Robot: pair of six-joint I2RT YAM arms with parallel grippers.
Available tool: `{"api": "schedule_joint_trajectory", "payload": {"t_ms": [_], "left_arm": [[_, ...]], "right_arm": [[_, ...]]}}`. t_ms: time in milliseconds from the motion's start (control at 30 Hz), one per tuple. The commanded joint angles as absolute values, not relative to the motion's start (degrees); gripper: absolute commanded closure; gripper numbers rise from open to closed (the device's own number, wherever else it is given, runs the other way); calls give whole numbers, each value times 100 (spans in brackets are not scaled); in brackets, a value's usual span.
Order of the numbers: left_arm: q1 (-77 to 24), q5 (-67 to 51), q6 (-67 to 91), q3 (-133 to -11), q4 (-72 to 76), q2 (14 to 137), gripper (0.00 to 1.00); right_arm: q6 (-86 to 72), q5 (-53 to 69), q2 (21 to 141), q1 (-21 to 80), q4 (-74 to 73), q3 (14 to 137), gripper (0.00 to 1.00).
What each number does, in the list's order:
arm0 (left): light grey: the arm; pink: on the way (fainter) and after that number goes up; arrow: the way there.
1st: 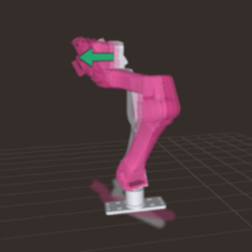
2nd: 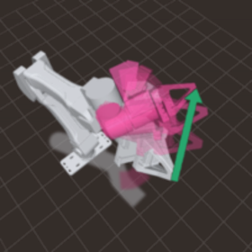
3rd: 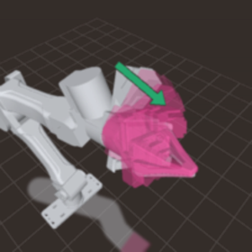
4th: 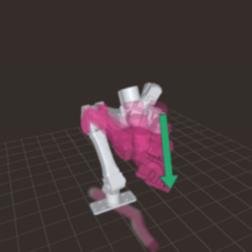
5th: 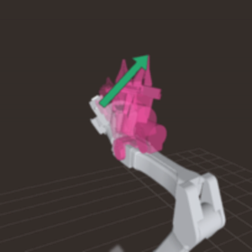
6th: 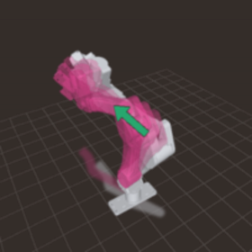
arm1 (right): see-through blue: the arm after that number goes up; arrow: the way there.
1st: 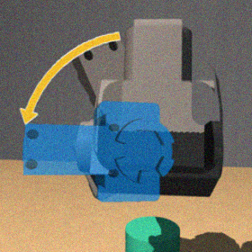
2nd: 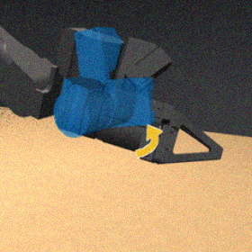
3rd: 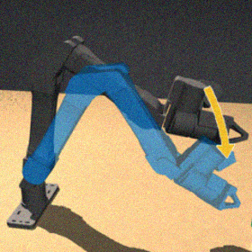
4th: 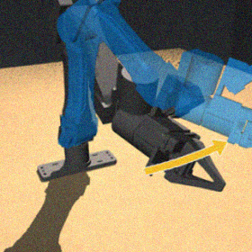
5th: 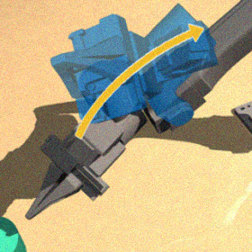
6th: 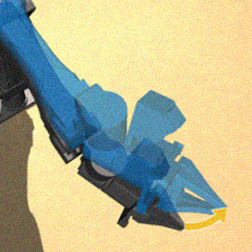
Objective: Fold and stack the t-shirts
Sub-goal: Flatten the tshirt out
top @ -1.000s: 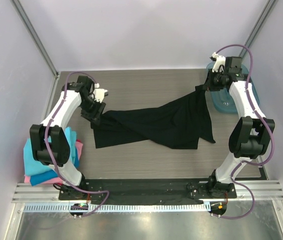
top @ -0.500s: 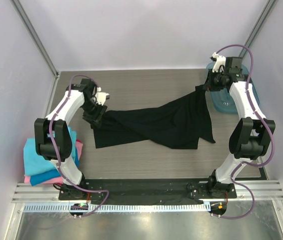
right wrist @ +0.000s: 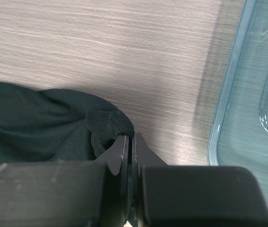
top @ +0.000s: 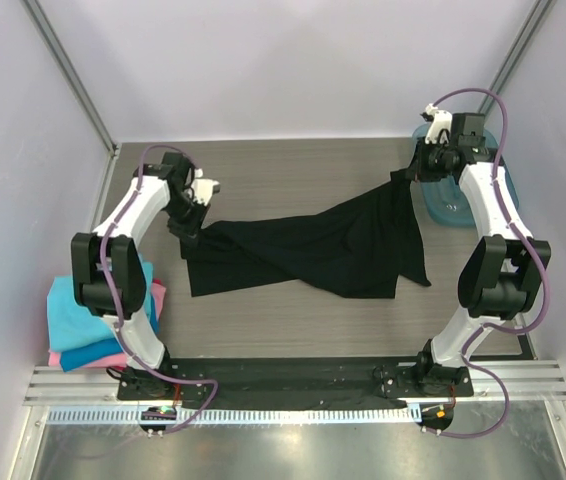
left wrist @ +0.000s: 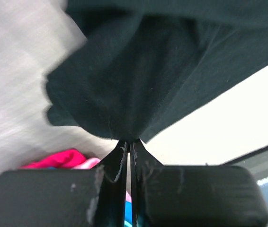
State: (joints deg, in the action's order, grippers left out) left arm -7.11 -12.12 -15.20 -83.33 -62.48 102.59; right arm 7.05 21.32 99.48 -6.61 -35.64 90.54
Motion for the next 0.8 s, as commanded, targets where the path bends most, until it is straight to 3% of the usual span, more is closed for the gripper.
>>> {"api": "schedule_joint_trajectory", "payload": {"t_ms": [0,267,767], "left_arm": [[-686,-1354,-1835,-8868,-6205,9670,100],[-650,-616,-2698,-8737,-5617,8132,100],[-132,-282,-2602,-10107,-4738,8191,100]], "right_arm": [[475,2425,9422,-686,-3445,9561,99],[9,2768,8781,-686,-3516,10055,99],[-175,3006,8596,-879,-3498,10415,99]]}}
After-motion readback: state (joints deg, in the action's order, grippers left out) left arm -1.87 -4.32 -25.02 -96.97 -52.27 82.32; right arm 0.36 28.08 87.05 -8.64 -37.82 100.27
